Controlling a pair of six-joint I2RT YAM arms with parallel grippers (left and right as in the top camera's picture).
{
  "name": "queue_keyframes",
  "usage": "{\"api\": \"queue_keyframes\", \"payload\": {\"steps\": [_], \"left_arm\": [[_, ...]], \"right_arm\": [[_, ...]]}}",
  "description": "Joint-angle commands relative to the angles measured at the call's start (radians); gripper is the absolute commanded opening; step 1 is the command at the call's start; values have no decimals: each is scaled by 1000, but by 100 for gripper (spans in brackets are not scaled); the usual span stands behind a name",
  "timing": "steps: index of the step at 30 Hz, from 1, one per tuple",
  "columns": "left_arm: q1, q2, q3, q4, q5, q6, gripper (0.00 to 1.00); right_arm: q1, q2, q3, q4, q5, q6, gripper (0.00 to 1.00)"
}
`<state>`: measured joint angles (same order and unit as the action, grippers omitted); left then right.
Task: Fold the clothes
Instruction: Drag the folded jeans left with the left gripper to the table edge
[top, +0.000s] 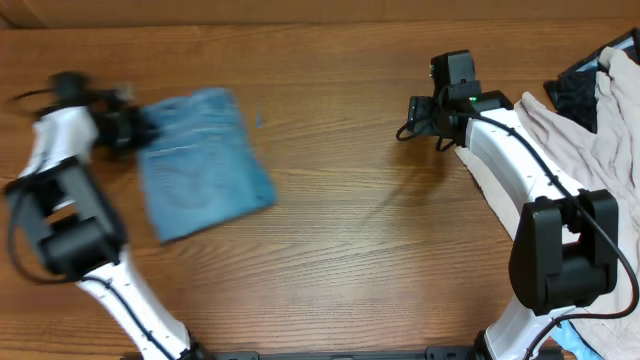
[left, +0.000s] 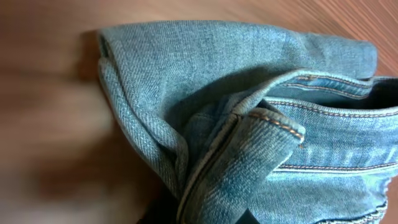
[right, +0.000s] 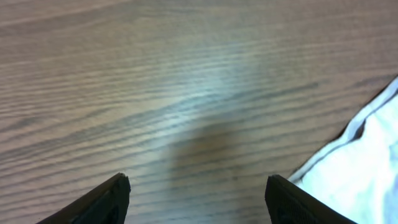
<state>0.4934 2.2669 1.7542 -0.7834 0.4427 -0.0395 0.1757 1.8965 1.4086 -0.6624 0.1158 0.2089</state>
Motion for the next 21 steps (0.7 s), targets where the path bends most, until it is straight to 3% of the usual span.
{"api": "queue_keyframes", "payload": {"steps": [1, 5, 6, 7, 8, 10, 16, 21], "left_arm": [[74, -14, 140, -44, -145, 46, 4], [117, -14, 264, -100, -164, 66, 4], [122, -14, 286, -104, -162, 66, 13], [122, -14, 295, -103, -162, 66, 29], [122, -14, 303, -102, -163, 66, 56], [120, -14, 311, -101, -163, 66, 100], [119, -14, 327, -124, -216, 35, 100], [92, -30, 377, -184, -150, 24, 100]], "right_arm": [[5, -11, 0, 3, 7, 1, 73], [5, -11, 0, 2, 7, 3, 73], [5, -11, 0, 2, 4, 5, 73], [5, -11, 0, 2, -1, 8, 74], [5, -11, 0, 1, -7, 9, 73], [5, -11, 0, -6, -12, 9, 73], [5, -11, 0, -25, -12, 8, 73], [5, -11, 0, -23, -12, 8, 73]]}}
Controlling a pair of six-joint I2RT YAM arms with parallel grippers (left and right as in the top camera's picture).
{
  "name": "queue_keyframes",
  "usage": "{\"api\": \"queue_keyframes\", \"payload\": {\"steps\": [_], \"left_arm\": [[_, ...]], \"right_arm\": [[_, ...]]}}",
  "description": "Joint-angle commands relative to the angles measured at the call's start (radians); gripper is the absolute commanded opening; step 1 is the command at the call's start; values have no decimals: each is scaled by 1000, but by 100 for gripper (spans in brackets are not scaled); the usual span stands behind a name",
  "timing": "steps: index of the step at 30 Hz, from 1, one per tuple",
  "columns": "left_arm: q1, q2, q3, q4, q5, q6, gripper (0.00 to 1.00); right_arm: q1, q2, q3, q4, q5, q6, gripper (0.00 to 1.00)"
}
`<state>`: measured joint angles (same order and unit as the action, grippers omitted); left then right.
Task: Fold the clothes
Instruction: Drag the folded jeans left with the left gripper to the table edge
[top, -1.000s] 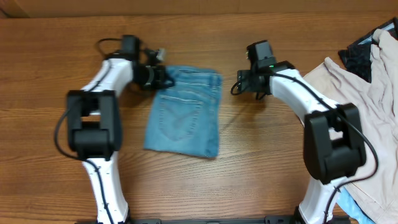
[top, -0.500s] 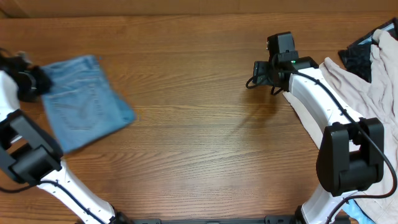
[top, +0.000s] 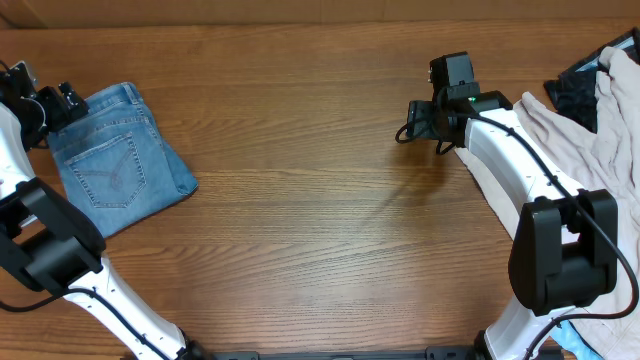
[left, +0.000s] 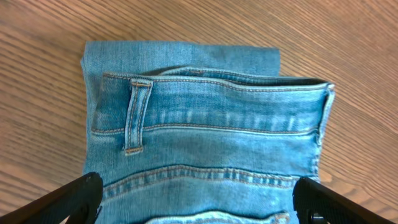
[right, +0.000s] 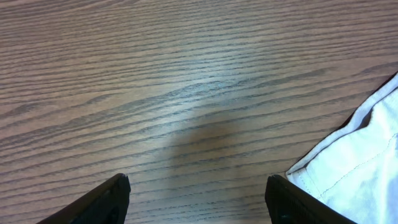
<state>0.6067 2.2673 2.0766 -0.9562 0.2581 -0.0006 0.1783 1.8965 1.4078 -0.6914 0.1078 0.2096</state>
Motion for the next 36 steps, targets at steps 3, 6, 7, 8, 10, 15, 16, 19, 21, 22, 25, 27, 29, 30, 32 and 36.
{"api": "queue_keyframes", "payload": {"steps": [3, 6, 7, 8, 10, 15, 16, 19, 21, 22, 25, 27, 29, 30, 32, 36], "left_arm": [[-83, -45, 60, -22, 53, -14, 100], [-177, -44, 60, -62, 56, -14, 100], [-210, -43, 56, -77, 56, -14, 100], [-239, -43, 51, -86, 55, -13, 100], [-309, -43, 43, -112, 39, -11, 100], [-469, -39, 25, -203, -100, -17, 100], [-496, -36, 24, -224, -140, -40, 100], [-546, -17, 20, -271, -211, -102, 100], [-558, -1, 19, -301, -205, -113, 100], [-560, 8, 18, -317, -197, -113, 100], [-557, 33, 16, -376, -171, -112, 100], [-552, 49, 10, -415, -171, -113, 100], [-548, 62, -9, -445, -159, -112, 100], [-548, 65, -29, -446, -159, -112, 100], [-548, 65, -73, -430, -161, -112, 100], [-547, 65, -171, -373, -161, -113, 100]], "right_arm": [[2, -11, 1, 8, -4, 8, 73], [2, -11, 1, 7, -4, 8, 74], [2, -11, 1, 5, -4, 8, 74], [2, -11, 1, 2, -5, 8, 74], [2, -11, 1, -5, -4, 8, 74], [2, -11, 1, -24, -4, 8, 74], [2, -11, 1, -32, -4, 8, 74], [2, -11, 1, -57, -4, 7, 75], [2, -11, 1, -67, -4, 7, 75], [2, -11, 1, -71, -4, 7, 75], [2, -11, 1, -81, -4, 7, 75], [2, -11, 1, -84, -4, 7, 75], [2, -11, 1, -87, -4, 7, 76], [2, -11, 1, -90, -4, 7, 76], [2, -11, 1, -97, -4, 7, 76], [2, -11, 1, -116, -4, 7, 76]]}}
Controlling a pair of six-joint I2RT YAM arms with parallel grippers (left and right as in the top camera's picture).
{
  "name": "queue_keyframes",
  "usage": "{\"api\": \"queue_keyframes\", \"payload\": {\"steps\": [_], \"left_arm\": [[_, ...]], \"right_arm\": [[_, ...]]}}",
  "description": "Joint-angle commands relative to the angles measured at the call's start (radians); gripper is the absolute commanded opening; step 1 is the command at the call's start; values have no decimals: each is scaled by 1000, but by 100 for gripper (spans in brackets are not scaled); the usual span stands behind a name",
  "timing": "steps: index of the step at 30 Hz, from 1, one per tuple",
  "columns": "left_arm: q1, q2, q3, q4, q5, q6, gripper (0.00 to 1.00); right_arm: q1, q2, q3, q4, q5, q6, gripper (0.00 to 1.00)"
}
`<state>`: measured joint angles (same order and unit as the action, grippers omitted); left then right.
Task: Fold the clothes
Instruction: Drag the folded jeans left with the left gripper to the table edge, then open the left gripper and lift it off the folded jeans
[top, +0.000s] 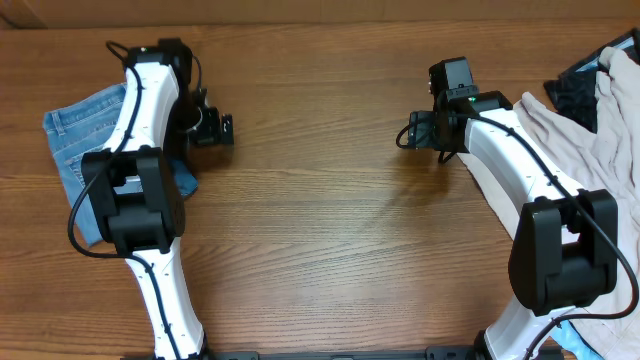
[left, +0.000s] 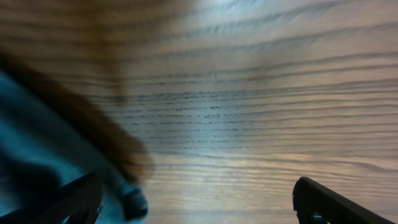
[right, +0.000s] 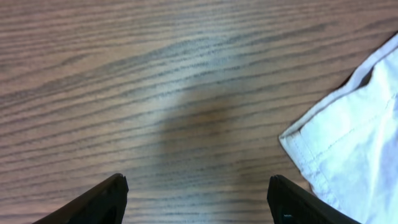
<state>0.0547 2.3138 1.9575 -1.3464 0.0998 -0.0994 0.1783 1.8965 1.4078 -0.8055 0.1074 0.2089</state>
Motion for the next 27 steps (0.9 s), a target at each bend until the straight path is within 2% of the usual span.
{"api": "queue_keyframes", "payload": {"steps": [1, 4, 10, 12, 20, 27], "left_arm": [[5, 19, -74, 27, -3, -14, 100], [10, 19, -114, 12, -24, -21, 100], [56, 19, -122, -160, -274, -188, 100], [83, 18, -122, -188, -309, -226, 100], [218, 18, -122, -185, -329, -249, 100], [250, 18, -122, -151, -346, -256, 100]], "right_arm": [[2, -11, 1, -5, -3, 8, 76], [2, -11, 1, -9, -4, 8, 76], [2, -11, 1, -12, -3, 8, 77], [2, -11, 1, -13, -3, 8, 77], [2, -11, 1, -14, -3, 4, 77], [2, -11, 1, -10, -3, 4, 77]]}}
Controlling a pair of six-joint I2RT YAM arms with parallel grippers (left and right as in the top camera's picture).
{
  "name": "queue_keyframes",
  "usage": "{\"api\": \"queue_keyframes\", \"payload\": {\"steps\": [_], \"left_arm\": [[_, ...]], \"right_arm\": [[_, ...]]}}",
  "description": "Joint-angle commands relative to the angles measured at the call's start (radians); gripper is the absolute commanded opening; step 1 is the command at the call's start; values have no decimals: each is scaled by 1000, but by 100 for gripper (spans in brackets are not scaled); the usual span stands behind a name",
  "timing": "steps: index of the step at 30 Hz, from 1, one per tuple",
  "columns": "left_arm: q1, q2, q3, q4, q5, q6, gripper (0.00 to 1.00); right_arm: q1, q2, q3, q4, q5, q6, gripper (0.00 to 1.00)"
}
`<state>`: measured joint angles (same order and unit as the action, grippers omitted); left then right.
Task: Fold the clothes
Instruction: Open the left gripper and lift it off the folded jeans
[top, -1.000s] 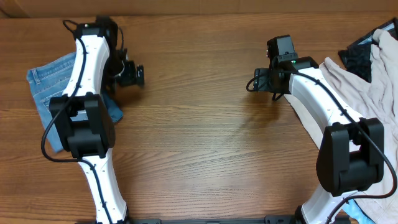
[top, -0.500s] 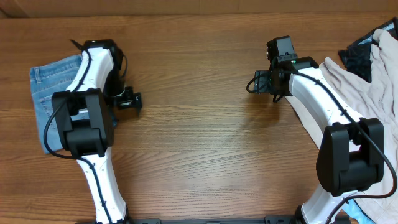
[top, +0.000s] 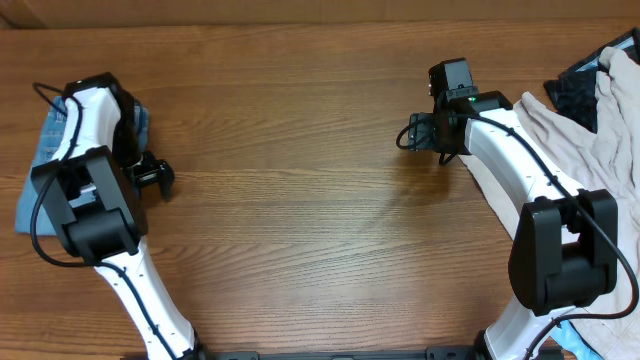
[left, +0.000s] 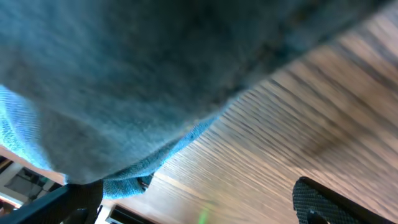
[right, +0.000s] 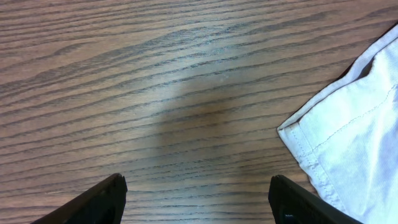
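Observation:
A folded pair of blue jeans (top: 40, 150) lies at the table's far left edge, partly hidden under my left arm. In the left wrist view the jeans (left: 112, 81) fill the upper left as a blur. My left gripper (top: 153, 178) hangs open just right of the jeans, with nothing between its fingers (left: 314, 202). Over bare wood at the back right, my right gripper (top: 410, 133) is open and empty. A white cloth corner (right: 351, 143) lies just right of the right gripper (right: 199, 199).
A heap of unfolded clothes sits at the right edge: a beige garment (top: 570, 135) spread under my right arm, and a dark one (top: 572, 92) behind it. The wooden table (top: 320, 230) runs between the two arms.
My left gripper has moved from bare wood to the right of the jeans, leftward and toward the front, close beside them. The jeans lie a little further left. The right arm has barely moved.
At first my left gripper was at the left edge of the jeans, which lay further right. Then the folded jeans lay at the far left, with the open gripper at their waistband. Later it was over wood to their right, and now beside them. The right gripper stayed open.

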<state>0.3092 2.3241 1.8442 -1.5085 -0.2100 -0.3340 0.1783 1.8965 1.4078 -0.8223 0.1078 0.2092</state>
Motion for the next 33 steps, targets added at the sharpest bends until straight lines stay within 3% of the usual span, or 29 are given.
{"api": "queue_keyframes", "payload": {"steps": [1, 11, 15, 22, 28, 33], "left_arm": [[-9, 5, -9, 14, -35, -22, 100], [-166, -106, -9, 53, 7, 10, 100], [-268, -185, -9, 116, 94, 94, 100], [-427, -252, -9, 258, 356, 431, 100], [-425, -256, -9, 150, 364, 301, 100], [-421, -288, -9, 56, 336, 300, 100]], "right_arm": [[2, -11, 1, 8, -4, 3, 77], [2, -11, 1, 8, -5, 4, 77], [2, -11, 1, 8, -36, 3, 86], [2, -11, 1, 2, -162, 3, 100], [0, -30, 49, -158, -174, 5, 100], [0, -172, 50, -191, -177, 8, 100]]}}
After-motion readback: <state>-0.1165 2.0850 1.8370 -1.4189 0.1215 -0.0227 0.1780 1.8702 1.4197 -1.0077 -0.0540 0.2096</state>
